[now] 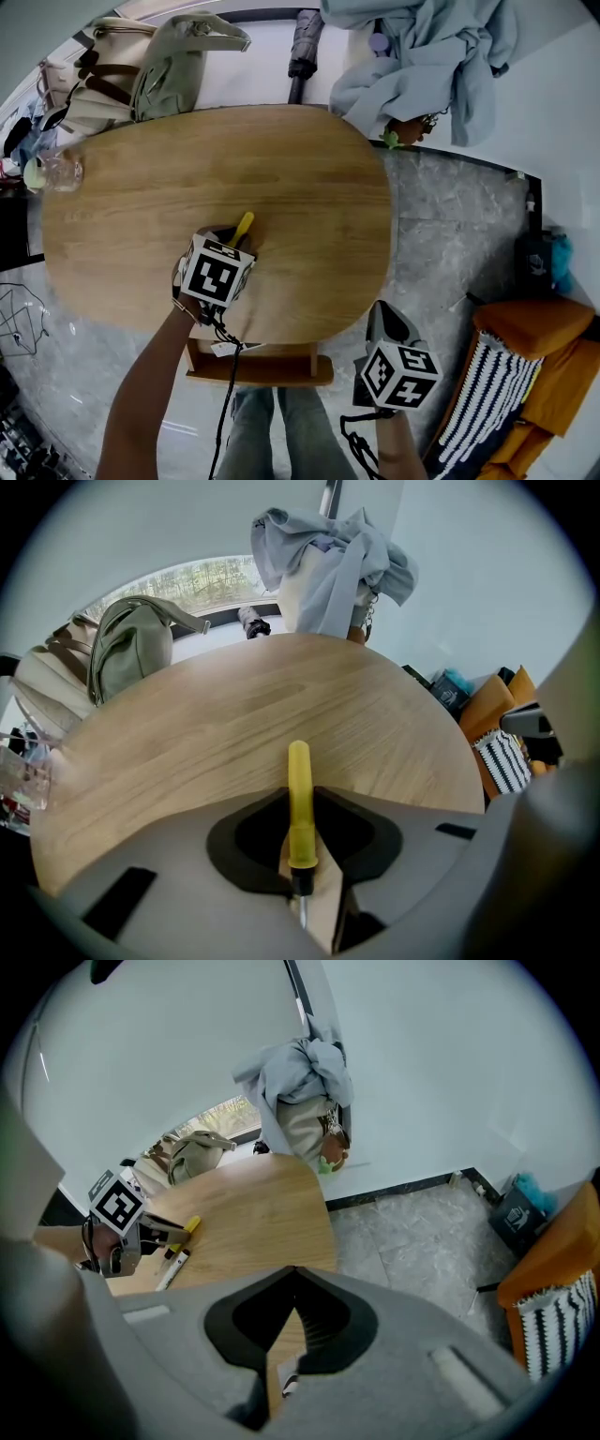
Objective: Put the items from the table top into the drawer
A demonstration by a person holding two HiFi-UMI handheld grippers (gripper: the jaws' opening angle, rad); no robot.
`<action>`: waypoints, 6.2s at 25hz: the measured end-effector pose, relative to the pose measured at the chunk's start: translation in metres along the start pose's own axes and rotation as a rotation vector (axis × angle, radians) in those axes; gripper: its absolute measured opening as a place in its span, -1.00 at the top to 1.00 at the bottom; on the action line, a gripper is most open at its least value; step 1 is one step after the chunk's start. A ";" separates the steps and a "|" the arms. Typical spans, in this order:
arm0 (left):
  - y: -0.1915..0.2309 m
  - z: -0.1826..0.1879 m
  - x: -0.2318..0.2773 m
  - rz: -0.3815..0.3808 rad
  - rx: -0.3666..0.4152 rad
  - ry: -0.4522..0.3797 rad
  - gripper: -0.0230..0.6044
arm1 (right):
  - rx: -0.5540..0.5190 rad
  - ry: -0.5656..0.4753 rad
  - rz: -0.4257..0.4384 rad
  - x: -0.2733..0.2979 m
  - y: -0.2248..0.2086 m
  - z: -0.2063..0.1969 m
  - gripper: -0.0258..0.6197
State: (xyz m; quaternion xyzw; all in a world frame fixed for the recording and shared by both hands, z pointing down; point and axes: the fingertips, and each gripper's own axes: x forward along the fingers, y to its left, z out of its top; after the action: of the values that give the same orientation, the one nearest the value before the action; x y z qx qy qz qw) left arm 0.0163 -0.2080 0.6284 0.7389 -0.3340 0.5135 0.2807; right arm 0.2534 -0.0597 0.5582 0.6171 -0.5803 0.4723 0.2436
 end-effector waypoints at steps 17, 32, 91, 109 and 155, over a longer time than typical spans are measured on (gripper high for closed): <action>0.010 -0.003 -0.021 0.040 0.022 -0.019 0.70 | -0.011 -0.013 0.009 -0.008 0.011 -0.002 0.91; 0.037 -0.040 -0.069 0.083 -0.035 -0.048 0.70 | -0.072 -0.034 0.047 -0.020 0.053 -0.006 0.91; -0.167 -0.228 -0.083 -0.202 0.371 0.073 0.70 | 0.217 -0.169 -0.167 -0.130 0.003 -0.190 0.91; -0.204 -0.259 -0.009 -0.285 0.500 0.191 0.70 | 0.413 -0.170 -0.311 -0.145 -0.050 -0.249 0.91; -0.073 -0.150 -0.105 -0.080 -0.178 -0.129 0.46 | 0.008 -0.092 -0.043 -0.080 0.071 -0.100 0.91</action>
State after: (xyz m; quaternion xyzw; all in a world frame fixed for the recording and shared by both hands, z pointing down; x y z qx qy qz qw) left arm -0.0384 -0.0273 0.5716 0.7554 -0.3657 0.4215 0.3434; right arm 0.1660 0.0493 0.5152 0.6516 -0.5755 0.4405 0.2241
